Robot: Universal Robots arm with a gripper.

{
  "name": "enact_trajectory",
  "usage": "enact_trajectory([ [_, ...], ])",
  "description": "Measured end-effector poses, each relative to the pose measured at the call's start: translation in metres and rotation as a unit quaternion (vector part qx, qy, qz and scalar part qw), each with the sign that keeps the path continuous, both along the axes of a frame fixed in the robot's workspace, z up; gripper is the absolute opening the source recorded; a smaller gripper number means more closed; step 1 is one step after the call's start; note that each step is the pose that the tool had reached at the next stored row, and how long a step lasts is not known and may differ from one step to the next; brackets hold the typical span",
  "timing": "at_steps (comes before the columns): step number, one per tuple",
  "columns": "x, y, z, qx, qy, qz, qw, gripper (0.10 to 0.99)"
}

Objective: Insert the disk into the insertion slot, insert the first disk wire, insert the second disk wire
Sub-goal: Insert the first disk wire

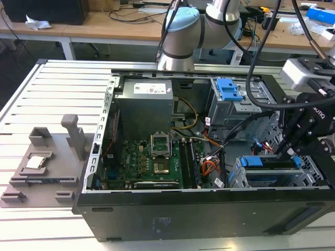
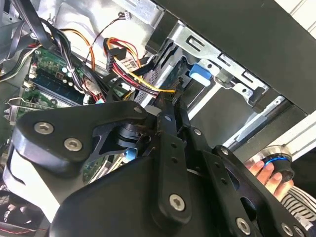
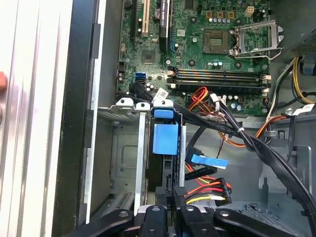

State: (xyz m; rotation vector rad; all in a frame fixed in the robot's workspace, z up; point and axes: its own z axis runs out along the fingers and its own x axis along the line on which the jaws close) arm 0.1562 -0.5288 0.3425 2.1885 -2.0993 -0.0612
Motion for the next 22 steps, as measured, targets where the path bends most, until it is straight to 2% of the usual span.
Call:
enact_trajectory([
  [7,0.0011,0.003,-0.0017,0.0,0.0,0.0,1.0,0.169],
  [22,0.0022,-0.0009,-0.0031,0.0002,0.0001,-0.007,1.0,0.169],
])
